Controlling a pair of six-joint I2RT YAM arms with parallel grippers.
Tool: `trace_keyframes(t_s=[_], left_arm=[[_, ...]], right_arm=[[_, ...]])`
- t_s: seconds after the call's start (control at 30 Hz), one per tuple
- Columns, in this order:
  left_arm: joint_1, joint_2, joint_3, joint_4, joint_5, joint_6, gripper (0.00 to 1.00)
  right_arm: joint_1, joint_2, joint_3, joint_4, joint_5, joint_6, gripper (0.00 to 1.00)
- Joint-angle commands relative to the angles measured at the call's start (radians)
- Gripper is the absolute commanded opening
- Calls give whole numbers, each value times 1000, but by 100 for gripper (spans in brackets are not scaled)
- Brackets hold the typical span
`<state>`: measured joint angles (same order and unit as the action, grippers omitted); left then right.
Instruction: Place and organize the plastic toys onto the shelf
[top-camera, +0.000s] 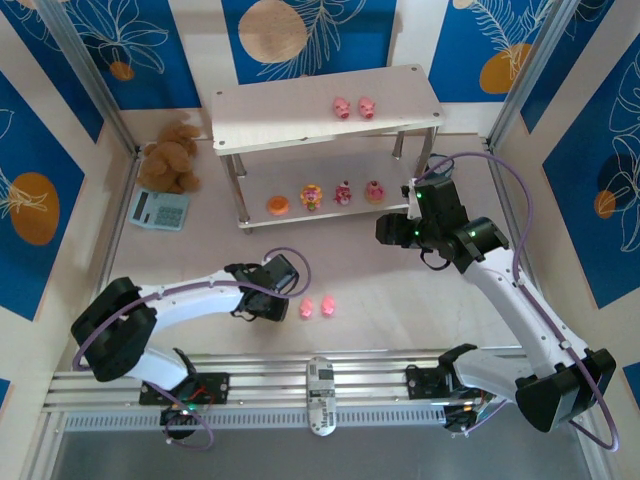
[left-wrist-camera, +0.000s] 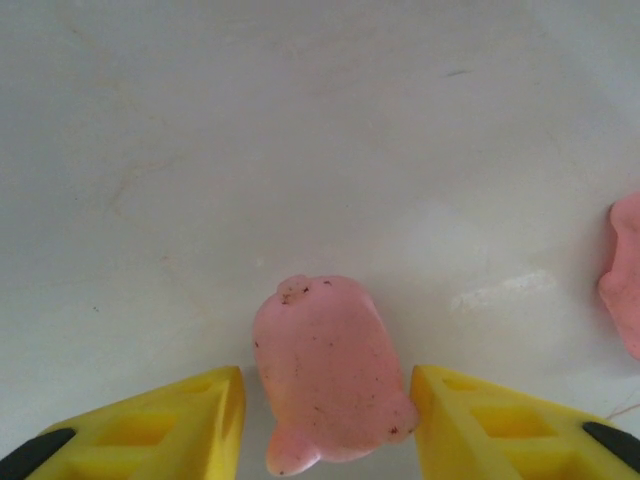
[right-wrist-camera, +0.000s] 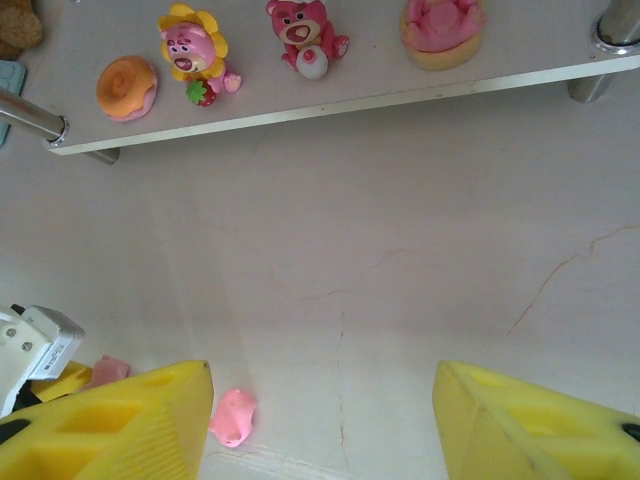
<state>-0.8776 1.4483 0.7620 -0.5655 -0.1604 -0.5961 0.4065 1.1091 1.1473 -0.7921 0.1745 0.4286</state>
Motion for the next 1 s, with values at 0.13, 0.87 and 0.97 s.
trace_keyframes(t_s=[0.13,0.87,0.97], left_arm=[[-8,1,-4,8,18,19,26],[56,-6,943,-293,-120,491,14],[86,77,1113,-300,-130,553,14]], right_arm=[[-18,-26,-20,5,-23,-12,61],[-43,0,37,26,-31,-34,61],[-44,4,50,39,-33,-37,61]])
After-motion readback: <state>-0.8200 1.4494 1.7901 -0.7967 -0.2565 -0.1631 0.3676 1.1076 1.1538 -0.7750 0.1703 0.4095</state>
